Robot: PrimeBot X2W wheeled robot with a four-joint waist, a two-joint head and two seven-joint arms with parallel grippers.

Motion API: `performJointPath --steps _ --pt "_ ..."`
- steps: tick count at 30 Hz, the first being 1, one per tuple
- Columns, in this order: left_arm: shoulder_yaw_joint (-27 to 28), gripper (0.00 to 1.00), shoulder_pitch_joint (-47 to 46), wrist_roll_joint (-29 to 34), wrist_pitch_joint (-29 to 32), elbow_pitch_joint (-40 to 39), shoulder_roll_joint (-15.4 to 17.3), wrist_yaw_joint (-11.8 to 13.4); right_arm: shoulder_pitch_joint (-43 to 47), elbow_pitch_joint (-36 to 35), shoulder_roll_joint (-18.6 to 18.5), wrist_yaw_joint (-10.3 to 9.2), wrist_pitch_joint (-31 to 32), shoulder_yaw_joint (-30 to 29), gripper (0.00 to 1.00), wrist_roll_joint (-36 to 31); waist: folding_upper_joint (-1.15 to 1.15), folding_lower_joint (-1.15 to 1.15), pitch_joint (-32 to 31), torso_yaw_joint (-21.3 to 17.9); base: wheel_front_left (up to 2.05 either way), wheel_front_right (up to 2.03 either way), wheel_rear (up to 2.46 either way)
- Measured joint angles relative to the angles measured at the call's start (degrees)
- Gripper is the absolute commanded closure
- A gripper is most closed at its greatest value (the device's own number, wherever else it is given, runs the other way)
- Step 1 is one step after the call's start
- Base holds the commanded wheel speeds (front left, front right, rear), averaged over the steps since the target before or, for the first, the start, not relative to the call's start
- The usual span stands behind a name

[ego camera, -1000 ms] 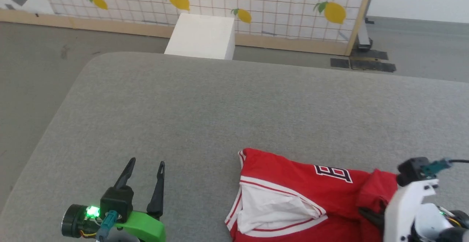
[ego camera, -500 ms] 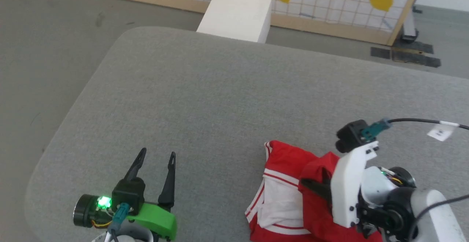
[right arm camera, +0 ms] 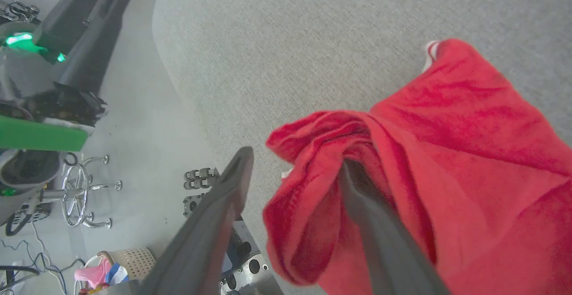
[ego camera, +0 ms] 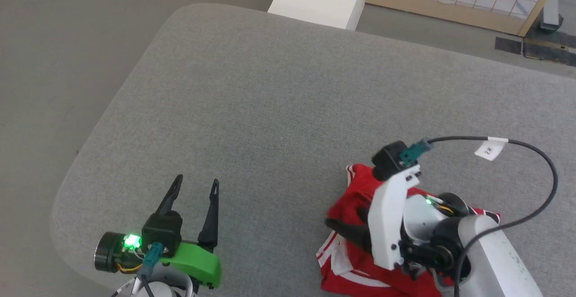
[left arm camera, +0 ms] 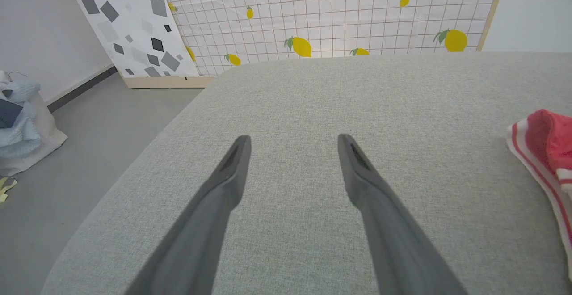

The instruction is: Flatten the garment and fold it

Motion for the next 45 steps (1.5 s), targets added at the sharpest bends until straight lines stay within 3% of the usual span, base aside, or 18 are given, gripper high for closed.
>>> performJointPath --steps 5,11,23,28,32,37,45 --pt "0.3 0.00 0.0 0.5 0.0 0.5 -0.9 -0.7 -2.5 0.5 -0.1 0.00 -2.7 1.3 0.00 0.2 0.00 0.00 -0.5 -0.8 0.00 0.00 0.00" --pt "1.3 0.00 0.0 0.5 0.0 0.8 -1.1 -1.6 -4.1 0.6 -6.1 0.00 -8.1 1.7 0.00 -0.1 0.00 0.00 -1.6 -2.8 0.00 0.00 0.00" --pt "3.2 0.00 0.0 -0.2 0.1 0.3 -0.6 -2.3 -7.3 0.6 -25.5 0.01 -34.2 2.8 0.00 -3.1 0.00 0.00 -4.7 -8.9 0.00 0.00 0.00" --pt "3.8 0.00 0.0 -2.2 0.9 -0.5 -0.6 -2.3 -6.2 1.2 -28.5 0.01 -44.8 -0.6 0.00 -5.1 0.00 0.00 -5.7 -11.7 0.00 0.00 0.00" --pt "3.8 0.00 0.1 -3.1 2.0 -1.4 -0.7 -2.4 -1.1 1.8 -26.6 0.01 -51.3 -8.0 0.00 -6.5 0.01 0.00 -6.3 -13.9 0.00 0.00 0.00" --pt "3.9 0.00 0.3 -3.8 2.7 -2.2 -0.6 -2.6 6.5 -0.3 -20.3 0.01 -57.5 -17.5 0.00 -9.7 0.00 0.00 -6.5 -16.2 0.00 0.00 0.00" --pt "3.3 0.00 1.0 -3.8 3.0 -3.3 0.2 -2.7 14.7 -6.3 -10.9 0.01 -61.8 -24.1 0.00 -14.5 0.00 0.00 -5.8 -18.1 0.00 0.00 0.00"
